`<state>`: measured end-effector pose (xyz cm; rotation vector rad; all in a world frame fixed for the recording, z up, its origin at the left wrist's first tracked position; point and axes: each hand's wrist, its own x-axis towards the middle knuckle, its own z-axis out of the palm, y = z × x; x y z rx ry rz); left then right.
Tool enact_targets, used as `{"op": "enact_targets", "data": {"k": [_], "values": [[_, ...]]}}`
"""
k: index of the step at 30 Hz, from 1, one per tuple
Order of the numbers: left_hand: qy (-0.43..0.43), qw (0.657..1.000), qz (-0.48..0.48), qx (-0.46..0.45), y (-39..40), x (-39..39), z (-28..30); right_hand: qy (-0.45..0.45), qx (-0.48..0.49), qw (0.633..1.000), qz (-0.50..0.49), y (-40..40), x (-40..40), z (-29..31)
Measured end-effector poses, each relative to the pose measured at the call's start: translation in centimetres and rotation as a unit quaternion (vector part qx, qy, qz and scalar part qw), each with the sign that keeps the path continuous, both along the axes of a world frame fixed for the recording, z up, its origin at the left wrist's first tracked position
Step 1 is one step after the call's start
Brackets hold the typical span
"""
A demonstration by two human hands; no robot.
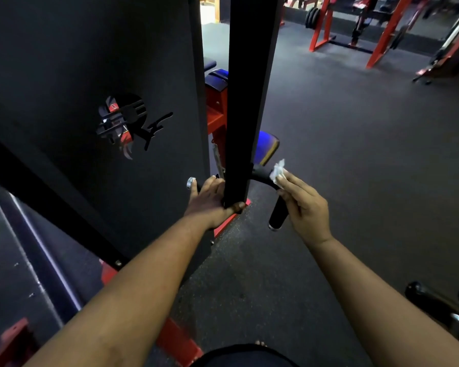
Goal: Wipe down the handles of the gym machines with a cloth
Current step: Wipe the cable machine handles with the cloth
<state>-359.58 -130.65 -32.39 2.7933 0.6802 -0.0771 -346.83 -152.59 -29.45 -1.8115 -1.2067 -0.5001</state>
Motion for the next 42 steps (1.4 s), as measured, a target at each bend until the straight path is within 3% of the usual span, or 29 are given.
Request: {"op": "enact_targets", "data": {"k": [6,9,13,17,24,29,32,35,39,42], "values": [[-0.005,1.0,0.003,-0.013,-0.2,-0.1,0.2,0.07,0.011,0.996,-0.057,-2.5,0.6,-0.7],[-0.009,1.0,-0.003,-0.021,-0.1,-0.2,0.1,0.08,0.046,0.996,-0.013,-0.1,0.2,2.5],[-0.031,0.999,-0.01,-0.026,-0.1,-0.7,0.1,0.022,-0.096,0.994,0.049,3.2,-0.7,3.2],[-0.111,0.99,0.025,-0.079,-0.4,-1.5,-0.2,-0.005,-0.094,0.995,0.022,2.2,-0.3,0.6],[-0.294,0.943,0.096,-0.122,-4.8,-2.4,1.2,0.22,-0.005,0.975,0.015,0.1,-2.3,-2.5],[-0.338,0.893,0.188,-0.23,-8.0,-1.2,1.8,0.312,-0.082,0.944,0.072,-2.3,-2.0,-6.0],[-0.356,0.881,0.221,-0.221,-8.8,-1.0,2.0,0.339,-0.119,0.922,0.146,-3.7,0.0,-6.3],[-0.367,0.881,0.234,-0.187,-9.9,-0.8,2.6,0.367,-0.052,0.91,0.188,-3.8,1.7,-3.1],[-0.371,0.892,0.237,-0.1,-11.8,-0.3,4.5,0.312,0.011,0.927,0.207,-1.0,2.0,2.6],[-0.348,0.91,0.221,-0.031,-12.5,-0.2,5.3,0.123,-0.052,0.961,0.242,0.3,0.4,2.4]]}}
